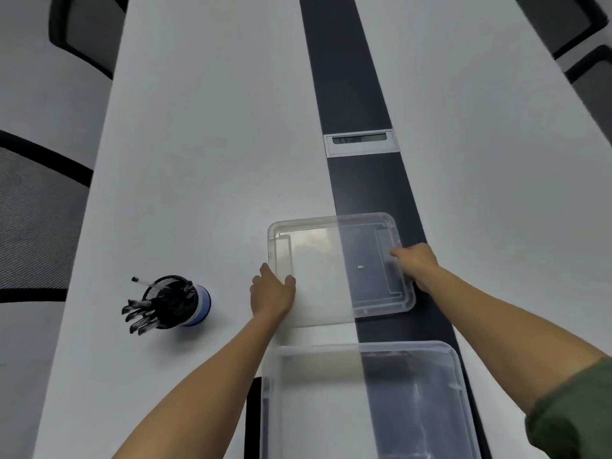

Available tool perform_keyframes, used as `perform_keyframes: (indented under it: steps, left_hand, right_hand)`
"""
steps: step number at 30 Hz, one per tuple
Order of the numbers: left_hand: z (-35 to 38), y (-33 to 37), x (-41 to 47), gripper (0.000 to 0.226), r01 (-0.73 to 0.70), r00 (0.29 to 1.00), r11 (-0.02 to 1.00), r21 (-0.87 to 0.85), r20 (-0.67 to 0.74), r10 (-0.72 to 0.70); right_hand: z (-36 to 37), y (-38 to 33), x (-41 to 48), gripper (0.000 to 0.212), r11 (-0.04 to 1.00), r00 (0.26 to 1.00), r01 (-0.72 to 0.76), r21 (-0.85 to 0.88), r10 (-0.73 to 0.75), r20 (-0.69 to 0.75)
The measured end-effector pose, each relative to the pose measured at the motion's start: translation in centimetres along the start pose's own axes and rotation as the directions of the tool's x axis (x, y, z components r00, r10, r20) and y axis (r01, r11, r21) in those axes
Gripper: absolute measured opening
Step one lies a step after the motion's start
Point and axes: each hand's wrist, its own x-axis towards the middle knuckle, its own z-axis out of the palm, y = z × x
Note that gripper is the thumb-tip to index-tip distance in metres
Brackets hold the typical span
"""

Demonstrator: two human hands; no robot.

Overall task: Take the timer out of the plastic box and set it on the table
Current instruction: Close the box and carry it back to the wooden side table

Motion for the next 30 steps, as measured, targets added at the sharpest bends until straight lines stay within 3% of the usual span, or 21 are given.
perform_keyframes:
  steps: [2,6,11,15,20,30]
  left_hand:
    - [-0.7,-0.1,0.5,0.063,0.025,1.0,0.997,-0.07,-0.015,-0.026]
    - [-1.9,1.1,-0.9,0.047,0.004,0.995,0.973,-0.229,-0.093,-0.026]
    - [-3.2,2.2,-3.5,0.037,-0.023,0.982,0.954,-0.298,-0.187,-0.035]
    - [-4.0,1.5,-7.1,0.029,-0.087,0.966,0.956,-0.28,-0.257,0.013]
    - [-3.2,-1.5,-12.3,0.035,-0.113,0.95,0.978,-0.174,-0.308,0.055]
    - [0.2,-9.7,-21.4,0.035,-0.056,0.94,0.998,0.038,-0.336,0.065]
  right_hand:
    - [-0.5,-0.1,0.0,0.055,1.0,1.0,-0.022,0.023,0.022,-0.012]
    - [-2.3,-0.6,-1.6,0.053,0.996,1.0,0.011,0.087,-0.01,-0.014]
    - [-5.5,-0.2,-3.8,0.031,0.99,0.994,0.091,0.104,-0.085,-0.069]
    - [-8.0,2.2,-6.6,0.032,0.98,0.981,0.162,0.114,-0.148,-0.124]
    - [-9.4,7.0,-10.1,0.035,0.965,0.971,0.233,0.12,-0.224,-0.079]
    - [-8.1,17.1,-16.8,0.034,0.942,0.944,0.33,-0.066,-0.328,0.043]
